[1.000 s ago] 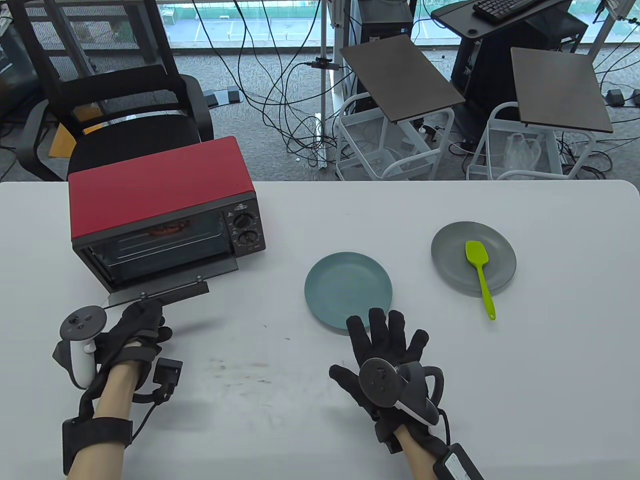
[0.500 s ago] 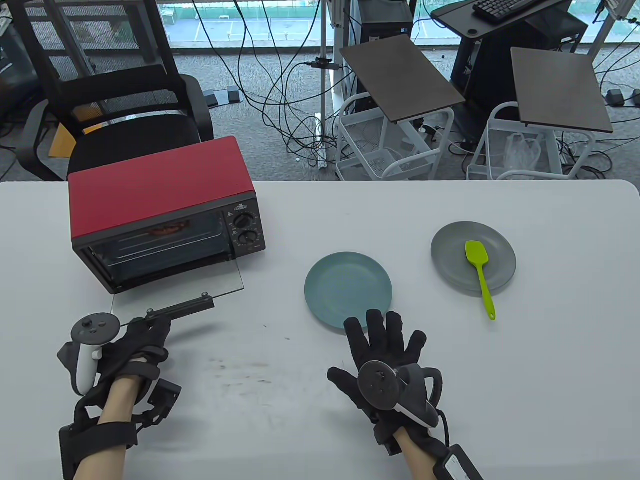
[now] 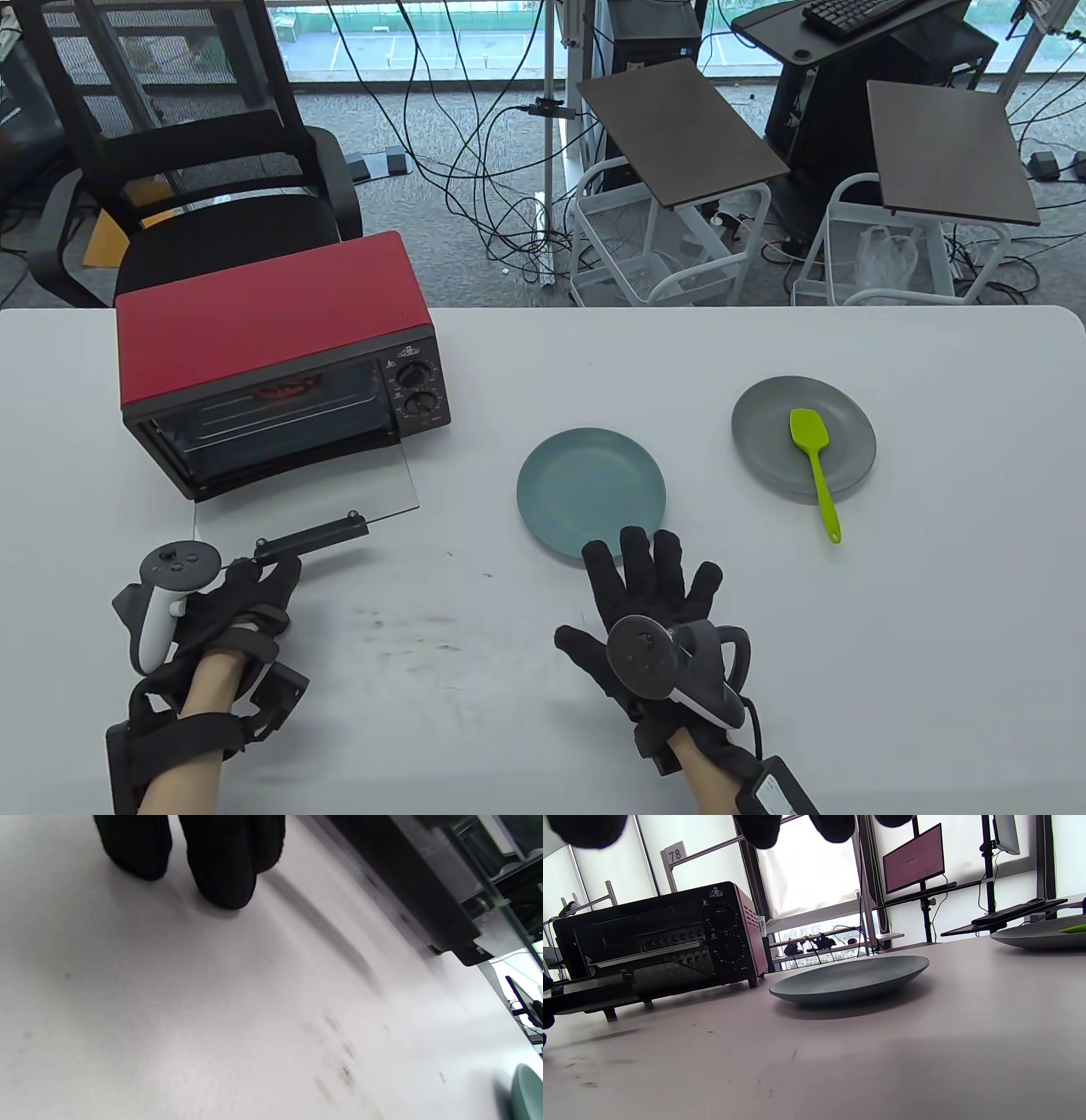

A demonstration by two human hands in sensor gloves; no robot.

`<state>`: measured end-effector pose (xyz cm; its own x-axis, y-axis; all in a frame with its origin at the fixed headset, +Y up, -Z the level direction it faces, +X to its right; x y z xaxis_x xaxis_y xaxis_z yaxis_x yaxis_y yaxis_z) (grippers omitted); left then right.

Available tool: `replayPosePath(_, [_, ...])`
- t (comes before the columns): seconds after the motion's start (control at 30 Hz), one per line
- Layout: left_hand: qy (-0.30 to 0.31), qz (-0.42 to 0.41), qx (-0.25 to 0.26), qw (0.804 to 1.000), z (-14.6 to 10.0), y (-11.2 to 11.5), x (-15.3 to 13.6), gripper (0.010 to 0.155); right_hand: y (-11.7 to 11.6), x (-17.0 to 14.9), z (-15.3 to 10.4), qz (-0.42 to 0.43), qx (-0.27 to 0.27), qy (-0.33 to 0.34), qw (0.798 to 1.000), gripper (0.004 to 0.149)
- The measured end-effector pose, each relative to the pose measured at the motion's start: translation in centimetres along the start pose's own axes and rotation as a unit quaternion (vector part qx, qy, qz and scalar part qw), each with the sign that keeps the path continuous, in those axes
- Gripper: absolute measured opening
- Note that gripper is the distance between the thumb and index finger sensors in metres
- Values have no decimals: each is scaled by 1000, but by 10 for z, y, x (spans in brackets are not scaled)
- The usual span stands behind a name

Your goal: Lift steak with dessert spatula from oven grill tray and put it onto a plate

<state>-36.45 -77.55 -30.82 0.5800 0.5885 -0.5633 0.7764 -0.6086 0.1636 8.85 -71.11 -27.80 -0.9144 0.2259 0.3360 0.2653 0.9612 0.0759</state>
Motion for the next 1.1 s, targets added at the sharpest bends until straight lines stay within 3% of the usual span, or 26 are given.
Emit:
replayPosePath(0.47, [-25,61,9,998,-8,9,3,81,2,0,-1,6,-9,1,1000,89])
replayPosePath(1.1, [-3,89,-5,996,-13,18,12,76,-1,-5,-1,5,3,-11,1000,89])
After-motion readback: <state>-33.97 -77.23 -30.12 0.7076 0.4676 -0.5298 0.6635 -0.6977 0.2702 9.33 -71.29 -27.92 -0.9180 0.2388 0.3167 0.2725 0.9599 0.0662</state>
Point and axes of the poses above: the tracker on the back of each hand, its own x axis roughly to the thumb side, its own z axis roughly from the wrist to the fingertips, y = z × x, the point moved 3 cm from there along z, roughly from the wrist to the fingertips, and after that the axes turned 3 degrees about y, right-handed, at the moved point
